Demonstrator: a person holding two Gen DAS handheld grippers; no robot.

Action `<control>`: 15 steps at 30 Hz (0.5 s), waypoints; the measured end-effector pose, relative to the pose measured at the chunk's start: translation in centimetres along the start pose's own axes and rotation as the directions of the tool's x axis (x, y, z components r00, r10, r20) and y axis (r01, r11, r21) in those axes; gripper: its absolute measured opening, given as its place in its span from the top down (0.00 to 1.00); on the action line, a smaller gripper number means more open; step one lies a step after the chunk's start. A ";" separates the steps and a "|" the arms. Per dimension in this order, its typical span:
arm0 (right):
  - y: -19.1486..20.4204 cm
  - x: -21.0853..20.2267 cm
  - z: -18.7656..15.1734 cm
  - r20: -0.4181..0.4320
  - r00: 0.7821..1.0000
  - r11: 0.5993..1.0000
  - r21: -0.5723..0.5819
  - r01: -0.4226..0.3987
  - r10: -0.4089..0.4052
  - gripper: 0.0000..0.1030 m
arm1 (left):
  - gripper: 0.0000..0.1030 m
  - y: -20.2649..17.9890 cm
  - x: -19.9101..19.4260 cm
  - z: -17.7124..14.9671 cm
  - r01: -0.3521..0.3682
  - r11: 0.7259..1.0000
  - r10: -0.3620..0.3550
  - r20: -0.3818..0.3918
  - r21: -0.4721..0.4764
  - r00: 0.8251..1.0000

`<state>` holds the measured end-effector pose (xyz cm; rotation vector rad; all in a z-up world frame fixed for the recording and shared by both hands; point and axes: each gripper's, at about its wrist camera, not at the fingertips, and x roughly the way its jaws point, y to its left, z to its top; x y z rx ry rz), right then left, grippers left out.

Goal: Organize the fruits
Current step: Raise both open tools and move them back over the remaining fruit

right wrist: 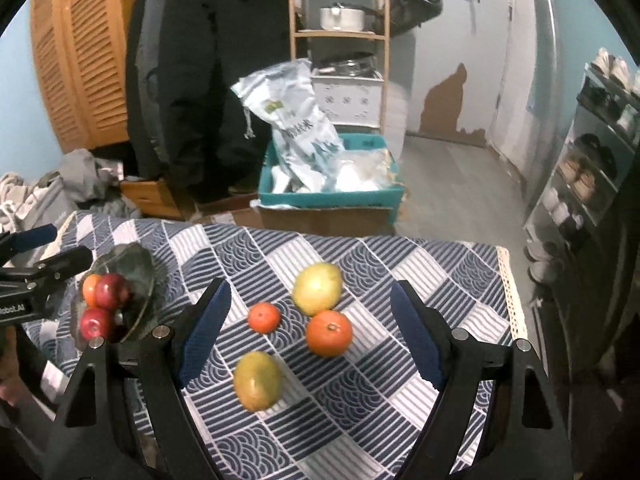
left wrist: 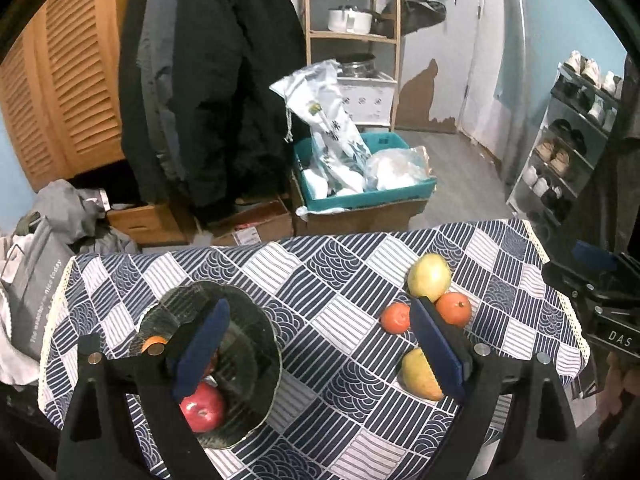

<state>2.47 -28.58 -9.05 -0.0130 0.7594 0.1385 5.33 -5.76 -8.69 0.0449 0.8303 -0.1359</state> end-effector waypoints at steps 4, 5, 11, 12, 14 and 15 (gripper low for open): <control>-1.2 1.2 -0.7 -0.040 0.999 1.000 0.009 0.008 -0.007 0.20 | 0.10 -0.6 1.9 -0.2 0.022 1.000 -0.022 -0.059 -0.006 0.998; -1.3 1.6 -0.9 -0.050 0.999 1.000 0.011 0.003 -0.003 0.20 | 0.10 -0.6 2.6 -0.3 0.022 1.000 -0.023 -0.078 -0.012 0.997; -2.0 4.6 -2.1 -0.124 0.992 1.000 0.009 0.008 -0.007 0.20 | 0.10 -0.7 5.8 -1.0 0.017 0.999 -0.022 -0.165 -0.031 0.986; -2.0 5.2 -2.3 -0.140 0.990 1.000 0.006 0.011 -0.010 0.20 | 0.10 -0.7 6.2 -1.1 0.018 0.999 -0.024 -0.175 -0.037 0.984; -2.1 6.3 -2.8 -0.170 0.985 1.000 0.004 0.007 -0.007 0.20 | 0.10 -0.6 6.9 -1.3 0.018 0.999 -0.026 -0.185 -0.045 0.982; -2.1 6.9 -3.0 -0.188 0.982 1.000 0.005 0.001 0.000 0.20 | 0.10 -0.6 7.3 -1.3 0.015 0.999 -0.024 -0.191 -0.047 0.981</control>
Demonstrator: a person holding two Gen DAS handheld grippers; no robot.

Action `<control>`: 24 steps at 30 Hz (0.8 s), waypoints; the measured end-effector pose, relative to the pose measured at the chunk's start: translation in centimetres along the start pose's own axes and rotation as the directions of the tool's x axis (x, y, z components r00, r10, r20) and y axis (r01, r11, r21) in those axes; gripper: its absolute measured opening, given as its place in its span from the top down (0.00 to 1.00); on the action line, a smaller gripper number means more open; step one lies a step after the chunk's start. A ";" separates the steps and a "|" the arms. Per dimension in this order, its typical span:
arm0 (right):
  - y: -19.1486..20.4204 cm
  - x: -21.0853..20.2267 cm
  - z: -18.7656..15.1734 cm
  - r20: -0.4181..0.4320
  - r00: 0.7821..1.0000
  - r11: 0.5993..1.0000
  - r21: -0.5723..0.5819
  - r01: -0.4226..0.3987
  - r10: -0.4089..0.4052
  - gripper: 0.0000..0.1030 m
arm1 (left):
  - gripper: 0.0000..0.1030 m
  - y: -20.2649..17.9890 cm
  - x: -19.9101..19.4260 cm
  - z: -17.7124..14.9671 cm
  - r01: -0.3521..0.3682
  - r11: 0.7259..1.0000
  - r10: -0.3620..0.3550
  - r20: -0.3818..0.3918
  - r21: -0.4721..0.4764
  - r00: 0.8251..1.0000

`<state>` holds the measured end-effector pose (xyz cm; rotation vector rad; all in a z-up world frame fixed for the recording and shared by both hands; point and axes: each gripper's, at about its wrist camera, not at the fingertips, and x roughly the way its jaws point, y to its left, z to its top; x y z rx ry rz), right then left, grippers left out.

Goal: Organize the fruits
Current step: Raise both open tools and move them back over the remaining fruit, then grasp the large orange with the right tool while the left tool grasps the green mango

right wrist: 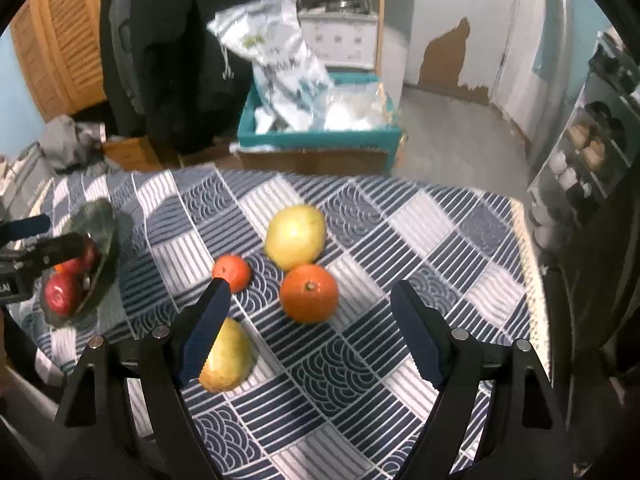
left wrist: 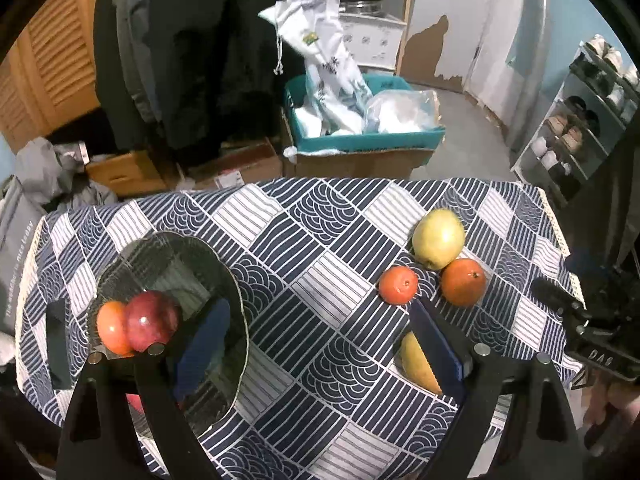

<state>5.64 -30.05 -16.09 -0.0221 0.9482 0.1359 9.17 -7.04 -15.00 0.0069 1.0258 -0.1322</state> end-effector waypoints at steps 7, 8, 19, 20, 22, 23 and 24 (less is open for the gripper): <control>-0.1 5.4 -0.2 -0.121 0.992 0.999 0.021 -0.024 0.027 0.20 | 0.10 -0.5 3.8 0.1 -0.011 1.000 0.012 -0.044 0.007 0.999; -0.2 6.1 -0.2 -0.133 0.991 0.999 0.027 -0.026 0.030 0.20 | 0.10 -0.5 4.3 0.0 -0.007 1.000 0.007 -0.057 0.008 0.998; -0.5 12.8 -0.8 -0.247 0.969 0.999 0.038 -0.015 0.024 0.20 | 0.10 -0.8 9.1 -0.3 -0.024 1.000 0.027 -0.139 0.018 0.990; -0.4 13.0 -0.8 -0.250 0.968 0.999 0.036 -0.016 0.024 0.20 | 0.10 -0.8 9.3 -0.4 -0.022 1.000 0.025 -0.145 0.019 0.989; -0.2 13.5 -0.7 -0.254 0.967 0.999 0.029 -0.017 0.023 0.20 | 0.10 -0.8 9.9 -0.5 -0.020 1.000 0.023 -0.160 0.019 0.987; -0.2 13.6 -0.7 -0.256 0.966 0.999 0.028 -0.016 0.023 0.20 | 0.10 -0.8 10.1 -0.5 -0.020 1.000 0.023 -0.165 0.018 0.986; -0.2 13.8 -0.7 -0.259 0.966 1.000 0.028 -0.015 0.021 0.20 | 0.10 -0.8 10.4 -0.6 -0.017 1.000 0.020 -0.170 0.015 0.985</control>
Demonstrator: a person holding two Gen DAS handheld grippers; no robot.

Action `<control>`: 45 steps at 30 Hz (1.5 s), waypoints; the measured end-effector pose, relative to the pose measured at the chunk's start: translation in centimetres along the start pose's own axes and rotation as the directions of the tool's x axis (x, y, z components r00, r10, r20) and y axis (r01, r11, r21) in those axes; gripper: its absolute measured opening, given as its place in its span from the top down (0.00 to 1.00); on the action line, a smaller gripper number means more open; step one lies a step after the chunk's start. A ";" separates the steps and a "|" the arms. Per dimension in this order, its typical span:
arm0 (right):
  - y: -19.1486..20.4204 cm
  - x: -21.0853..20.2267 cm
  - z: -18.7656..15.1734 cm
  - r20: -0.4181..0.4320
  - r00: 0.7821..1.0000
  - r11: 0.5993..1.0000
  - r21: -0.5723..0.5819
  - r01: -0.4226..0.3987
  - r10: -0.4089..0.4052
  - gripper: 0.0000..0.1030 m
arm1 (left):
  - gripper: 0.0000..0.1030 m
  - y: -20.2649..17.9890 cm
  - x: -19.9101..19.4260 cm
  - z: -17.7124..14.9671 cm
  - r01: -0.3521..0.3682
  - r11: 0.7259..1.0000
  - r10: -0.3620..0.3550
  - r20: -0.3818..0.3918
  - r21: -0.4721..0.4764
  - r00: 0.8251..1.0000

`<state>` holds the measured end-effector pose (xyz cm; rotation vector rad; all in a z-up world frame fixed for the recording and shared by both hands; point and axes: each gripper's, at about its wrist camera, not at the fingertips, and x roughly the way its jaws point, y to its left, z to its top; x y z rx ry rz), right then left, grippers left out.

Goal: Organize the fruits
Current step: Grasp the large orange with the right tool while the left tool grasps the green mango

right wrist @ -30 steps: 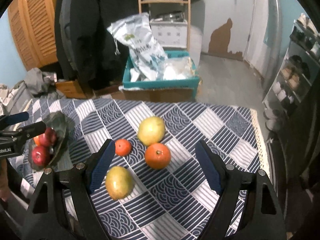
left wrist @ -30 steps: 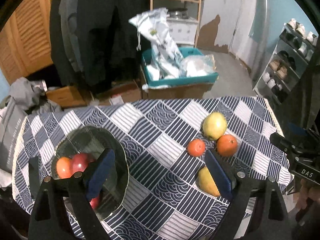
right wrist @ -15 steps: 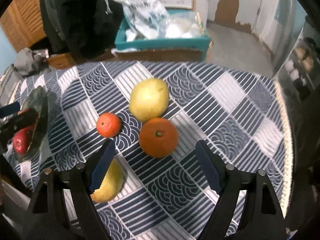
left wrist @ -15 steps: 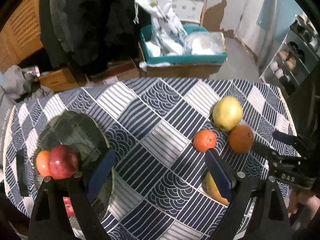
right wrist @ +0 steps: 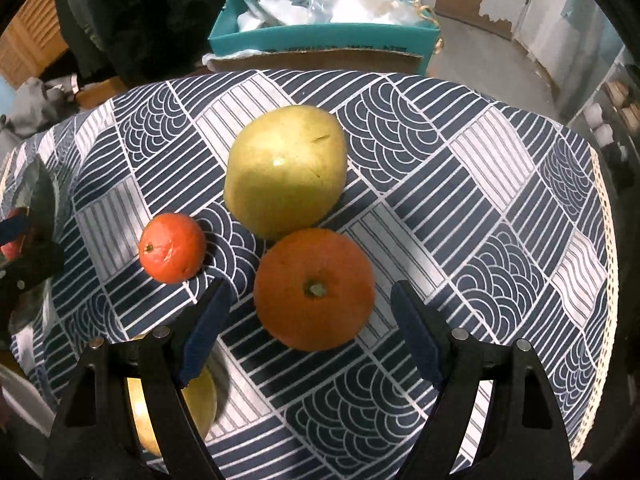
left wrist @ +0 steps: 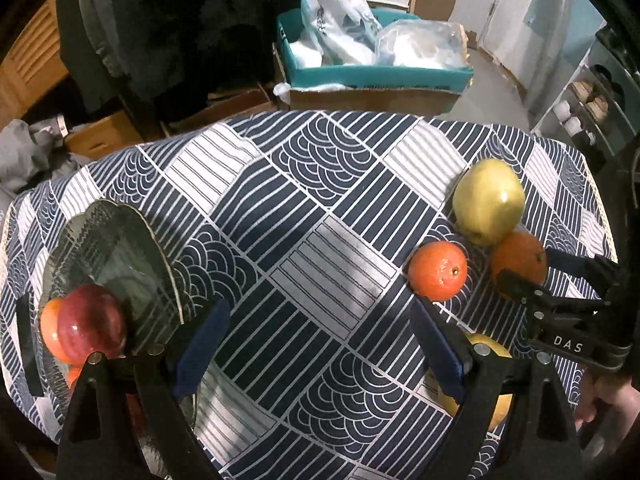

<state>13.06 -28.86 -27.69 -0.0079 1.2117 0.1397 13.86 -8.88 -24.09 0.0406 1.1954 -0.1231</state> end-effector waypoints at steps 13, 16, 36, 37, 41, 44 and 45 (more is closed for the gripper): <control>-0.1 2.5 0.2 -0.055 0.998 1.000 -0.011 0.006 -0.006 0.35 | 0.10 -0.1 1.0 -0.2 0.064 0.997 -0.066 -0.053 -0.044 0.996; -0.1 2.6 0.1 -0.055 0.998 1.000 -0.013 0.007 -0.008 0.37 | 0.10 -0.5 0.6 -0.3 0.087 0.994 -0.091 -0.055 -0.059 0.994; -2.7 -3.7 -3.7 0.021 0.999 0.998 0.046 0.038 -0.039 0.38 | 0.10 -5.9 -0.4 -2.9 0.187 0.982 -0.189 -0.106 -0.031 0.976; -3.1 -4.0 -4.0 0.020 0.999 0.998 0.054 0.037 -0.038 0.38 | 0.10 -6.2 -0.3 -3.0 0.186 0.982 -0.188 -0.109 -0.029 0.976; -4.1 -4.9 -5.3 0.024 0.999 0.997 0.077 0.032 -0.034 0.38 | 0.10 -7.4 0.1 -3.6 0.187 0.982 -0.187 -0.127 -0.007 0.974; -4.5 -5.2 -6.1 0.022 0.999 0.996 0.086 0.040 -0.042 0.38 | 0.10 -8.2 0.7 -4.0 0.179 0.984 -0.176 -0.144 0.011 0.974; -4.6 -5.2 -6.3 0.021 0.999 0.995 0.088 0.038 -0.040 0.38 | 0.10 -8.5 1.1 -4.2 0.180 0.984 -0.176 -0.155 0.014 0.972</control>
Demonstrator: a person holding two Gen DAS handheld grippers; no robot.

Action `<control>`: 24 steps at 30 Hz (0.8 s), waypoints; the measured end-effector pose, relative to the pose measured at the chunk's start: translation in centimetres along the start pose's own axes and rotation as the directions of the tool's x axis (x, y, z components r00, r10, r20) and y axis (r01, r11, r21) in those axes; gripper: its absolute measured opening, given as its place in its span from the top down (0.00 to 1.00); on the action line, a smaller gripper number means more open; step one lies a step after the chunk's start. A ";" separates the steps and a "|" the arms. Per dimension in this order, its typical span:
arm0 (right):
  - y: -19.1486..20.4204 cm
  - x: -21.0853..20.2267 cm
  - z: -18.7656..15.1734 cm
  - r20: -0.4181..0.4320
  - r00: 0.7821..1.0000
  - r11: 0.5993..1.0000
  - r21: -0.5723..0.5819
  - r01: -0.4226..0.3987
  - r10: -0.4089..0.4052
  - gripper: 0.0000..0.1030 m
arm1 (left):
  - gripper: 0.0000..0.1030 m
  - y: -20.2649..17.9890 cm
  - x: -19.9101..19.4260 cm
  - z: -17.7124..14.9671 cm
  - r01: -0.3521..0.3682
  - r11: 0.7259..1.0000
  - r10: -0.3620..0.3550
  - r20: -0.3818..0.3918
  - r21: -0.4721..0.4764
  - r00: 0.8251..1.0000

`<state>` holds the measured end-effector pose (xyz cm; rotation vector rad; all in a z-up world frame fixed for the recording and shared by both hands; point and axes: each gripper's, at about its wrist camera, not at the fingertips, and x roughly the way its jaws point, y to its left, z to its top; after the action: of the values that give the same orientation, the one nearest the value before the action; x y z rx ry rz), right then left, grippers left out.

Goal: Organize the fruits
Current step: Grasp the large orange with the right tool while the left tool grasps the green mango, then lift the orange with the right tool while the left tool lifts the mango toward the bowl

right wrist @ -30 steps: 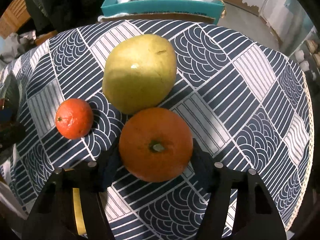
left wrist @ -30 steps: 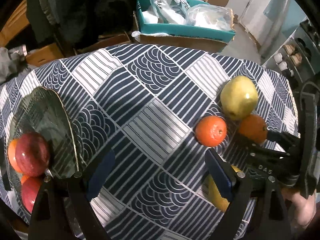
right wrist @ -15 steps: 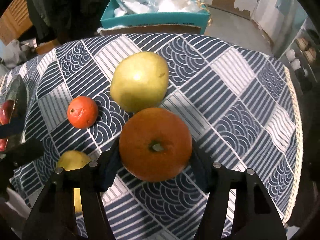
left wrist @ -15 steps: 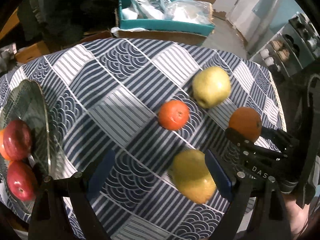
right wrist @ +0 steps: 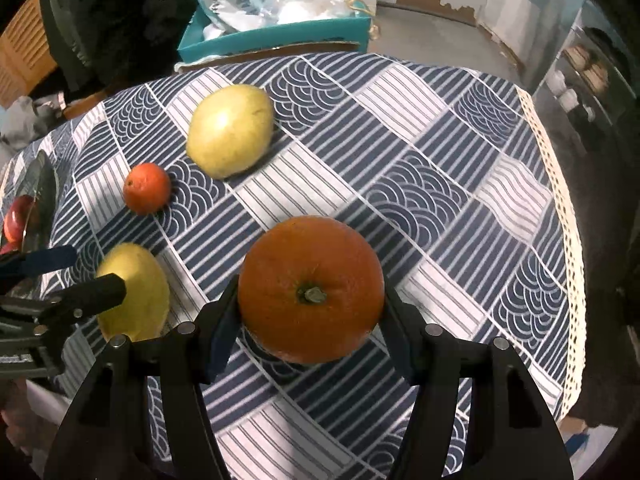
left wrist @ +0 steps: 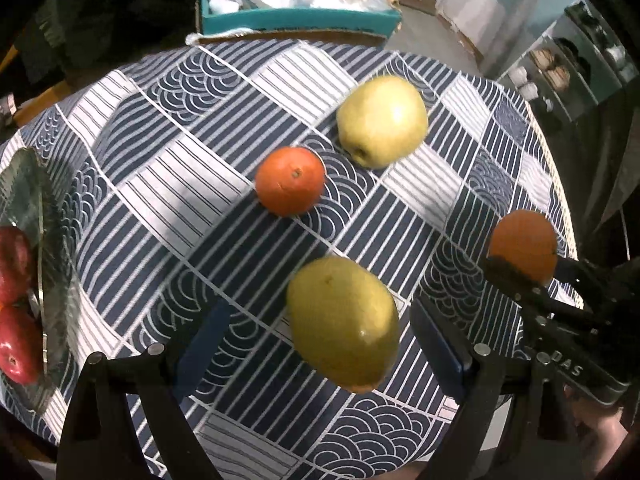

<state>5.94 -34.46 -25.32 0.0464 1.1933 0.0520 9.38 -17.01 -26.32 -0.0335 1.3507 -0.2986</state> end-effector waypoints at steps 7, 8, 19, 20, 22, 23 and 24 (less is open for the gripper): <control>-0.6 -0.3 -1.2 -0.007 1.000 1.000 0.002 0.003 -0.003 0.38 | 0.10 -0.5 1.6 -0.4 -0.020 1.000 0.021 -0.031 0.018 0.999; -0.6 -0.3 -1.2 -0.008 1.000 1.000 0.003 0.001 -0.001 0.38 | 0.12 -0.5 1.8 -0.4 -0.022 1.000 0.023 -0.029 0.021 0.999; -0.4 0.0 -0.9 -0.011 1.000 1.000 0.005 -0.010 0.011 0.38 | 0.36 -1.5 2.4 -1.3 0.029 0.995 -0.025 -0.050 0.094 0.998; -0.3 0.0 -0.9 -0.010 1.000 1.000 0.002 -0.011 0.011 0.38 | 0.36 -1.5 2.4 -1.4 0.022 0.995 -0.018 -0.046 0.099 0.999; -0.1 0.0 -0.8 -0.007 1.000 1.000 -0.001 -0.012 0.012 0.38 | 0.36 -1.6 2.2 -1.5 -0.008 0.994 0.012 -0.033 0.113 0.999; 0.0 -0.1 -0.8 -0.004 1.000 1.000 -0.004 -0.012 0.012 0.38 | 0.36 -1.4 2.1 -1.5 -0.016 0.993 0.019 -0.026 0.116 0.999; 0.1 -0.2 -0.7 -0.001 1.000 1.000 -0.007 -0.012 0.012 0.38 | 0.36 -1.2 1.9 -1.5 -0.021 0.993 0.023 -0.019 0.117 1.000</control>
<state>5.23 -34.35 -25.41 0.0475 1.1937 0.0665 8.04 -18.36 -28.25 0.0825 1.3504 -0.3597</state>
